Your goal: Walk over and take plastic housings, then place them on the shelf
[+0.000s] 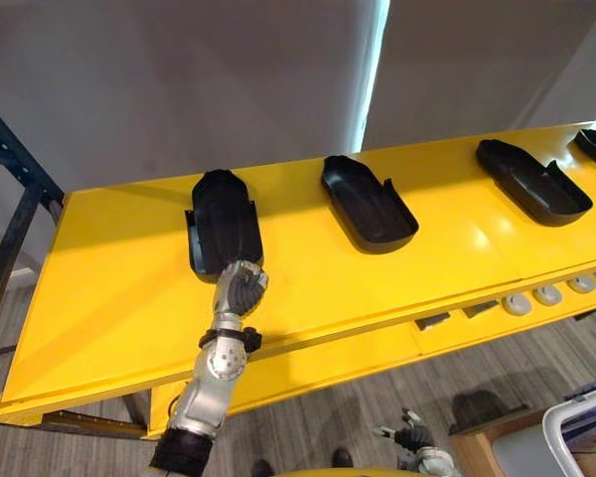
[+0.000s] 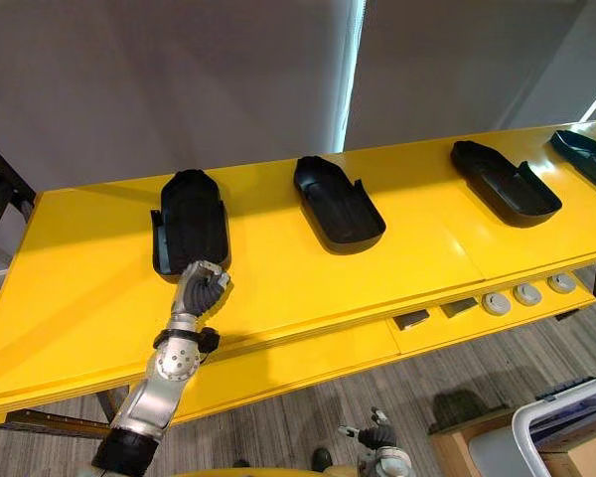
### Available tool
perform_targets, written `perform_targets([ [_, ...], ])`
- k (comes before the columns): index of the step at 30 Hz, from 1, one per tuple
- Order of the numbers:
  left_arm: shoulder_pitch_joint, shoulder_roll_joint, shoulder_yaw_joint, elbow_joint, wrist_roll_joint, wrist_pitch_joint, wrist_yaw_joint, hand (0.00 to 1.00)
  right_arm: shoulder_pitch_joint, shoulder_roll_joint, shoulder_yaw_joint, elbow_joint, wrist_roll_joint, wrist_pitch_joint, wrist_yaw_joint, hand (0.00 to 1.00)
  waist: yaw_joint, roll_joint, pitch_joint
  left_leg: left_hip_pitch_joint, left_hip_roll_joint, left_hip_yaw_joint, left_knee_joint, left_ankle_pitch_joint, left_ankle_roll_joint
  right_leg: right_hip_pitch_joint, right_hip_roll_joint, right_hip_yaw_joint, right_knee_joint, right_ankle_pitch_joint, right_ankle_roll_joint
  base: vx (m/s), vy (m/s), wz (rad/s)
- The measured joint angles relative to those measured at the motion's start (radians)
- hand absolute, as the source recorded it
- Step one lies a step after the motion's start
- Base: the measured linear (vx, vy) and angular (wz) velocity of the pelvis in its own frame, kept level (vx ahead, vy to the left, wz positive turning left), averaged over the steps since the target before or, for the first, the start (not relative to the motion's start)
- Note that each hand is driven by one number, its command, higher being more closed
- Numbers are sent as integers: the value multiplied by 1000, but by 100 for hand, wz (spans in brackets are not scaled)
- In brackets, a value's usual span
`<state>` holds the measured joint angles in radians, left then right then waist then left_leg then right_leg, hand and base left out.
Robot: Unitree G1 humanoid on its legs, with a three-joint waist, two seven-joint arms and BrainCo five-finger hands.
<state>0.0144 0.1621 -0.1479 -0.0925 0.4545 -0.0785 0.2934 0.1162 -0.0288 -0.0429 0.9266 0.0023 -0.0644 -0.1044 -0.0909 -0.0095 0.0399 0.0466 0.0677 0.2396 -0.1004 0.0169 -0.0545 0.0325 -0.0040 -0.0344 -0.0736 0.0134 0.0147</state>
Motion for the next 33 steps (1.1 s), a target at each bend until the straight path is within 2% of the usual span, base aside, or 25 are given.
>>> perform_targets([
  [4, 41, -33, 84, -218, -102, -55, 40, 100, -1, -1, -1, 17, 9, -4, -2, 0, 25, 6, 4, 1, 1, -25, 2, 2, 2, 11, 0, -20, 5, -4, 2, 2, -15, 18],
  [6, 84, -60, 190, -306, -170, -85, 74, 100, 0, -3, -1, 30, 9, -4, -2, 0, 38, 9, 5, 1, 4, -48, -3, 1, 2, 16, -1, -35, 32, -25, 2, -39, -26, 33],
  [7, 116, -79, 280, -340, -233, -109, 115, 100, 0, -13, -1, 31, 9, -3, -3, 0, 56, 11, 7, 5, 7, -60, -3, 0, 2, 15, -2, -47, 54, -43, 3, -36, -22, 30],
  [8, 131, -85, 320, -346, -263, -122, 131, 100, 0, -13, 0, 31, 9, -3, -4, 0, 57, 11, 7, 5, 7, -68, -3, -1, 1, 16, -3, -53, 61, -50, 3, -22, -21, 35],
  [9, 166, -93, 412, -346, -332, -142, 164, 100, 2, -15, 1, 32, 8, -1, -6, 0, 65, 12, 7, 5, 6, -79, -3, -2, 1, 15, -4, -66, 74, -59, 0, -4, -9, 27],
  [10, 180, -97, 446, -345, -360, -146, 176, 100, 3, -17, 1, 32, 8, -1, -6, 0, 71, 12, 7, 4, 6, -83, -3, -2, 1, 16, -4, -71, 77, -62, 0, -1, -9, 28],
  [12, 251, -130, 595, -324, -458, -155, 221, 100, 9, -10, -12, 26, 7, 3, -10, 0, 95, 11, 7, 4, 4, -99, -3, 1, 3, 20, -9, -90, 85, -72, 7, 17, -8, 25],
  [13, 276, -139, 637, -283, -532, -163, 236, 100, 21, -10, -17, 13, 6, 6, -14, 0, 105, 10, 6, 4, 4, -98, -3, -1, 3, 23, -11, -98, 86, -76, 5, 26, 0, 20],
  [15, 305, -151, 697, -184, -608, -165, 238, 100, 31, -9, -16, -13, 6, 9, -23, 0, 114, 9, 5, 4, 1, -99, -3, -5, 7, 28, -14, -108, 86, -79, 6, 32, 14, 14],
  [16, 338, -161, 732, -63, -680, -146, 240, 0, 31, -2, -15, -35, 4, 16, -25, 0, 114, 5, 3, 7, 1, -97, -3, -11, 7, 30, -16, -108, 86, -81, 5, 30, 15, 7],
  [17, 345, -164, 738, -38, -684, -133, 238, 0, 31, 2, -15, -42, 4, 17, -25, 0, 114, 3, 2, 8, 1, -96, -3, -12, 9, 31, -16, -108, 86, -81, 5, 31, 11, -3],
  [18, 364, -170, 744, 56, -684, -90, 222, 0, 32, 11, -15, -59, 2, 24, -24, 0, 117, -2, 1, 12, 1, -93, -2, -16, 11, 35, -17, -108, 86, -82, 5, 0, 0, 0],
  [19, 369, -179, 739, 173, -682, -52, 194, 0, 38, 23, -9, -82, -1, 31, -23, 0, 125, -7, -1, 20, -1, -92, -2, -9, 11, 43, -19, -108, 86, -83, 6, 31, 10, -1],
  [21, 365, -187, 718, 313, -675, -9, 131, 0, 48, 31, 4, -97, -3, 32, -21, 0, 133, -16, -7, 31, -4, -90, 0, -9, 11, 52, -23, -108, 88, -88, 10, 0, 0, 0],
  [24, 355, -193, 646, 547, -634, 25, 39, 0, 46, 47, 12, -105, -3, 32, -20, 0, 132, -23, -15, 40, -12, -90, -3, -12, 15, 52, -33, -113, 112, -107, 14, 4, 17, 4],
  [27, 321, -203, 552, 718, -561, 33, -26, 0, 49, 49, 10, -114, -2, 32, -21, 0, 131, -25, -16, 42, -17, -84, -3, -17, 14, 51, -38, -108, 114, -108, 15, -17, 14, -4],
  [33, 259, -212, 489, 851, -479, 31, -65, 0, 48, 48, -24, -86, 0, 31, -23, 0, 128, -11, -15, 48, -18, -75, -3, -14, 19, 51, -38, -99, 114, -108, 15, -13, 2, -5],
])
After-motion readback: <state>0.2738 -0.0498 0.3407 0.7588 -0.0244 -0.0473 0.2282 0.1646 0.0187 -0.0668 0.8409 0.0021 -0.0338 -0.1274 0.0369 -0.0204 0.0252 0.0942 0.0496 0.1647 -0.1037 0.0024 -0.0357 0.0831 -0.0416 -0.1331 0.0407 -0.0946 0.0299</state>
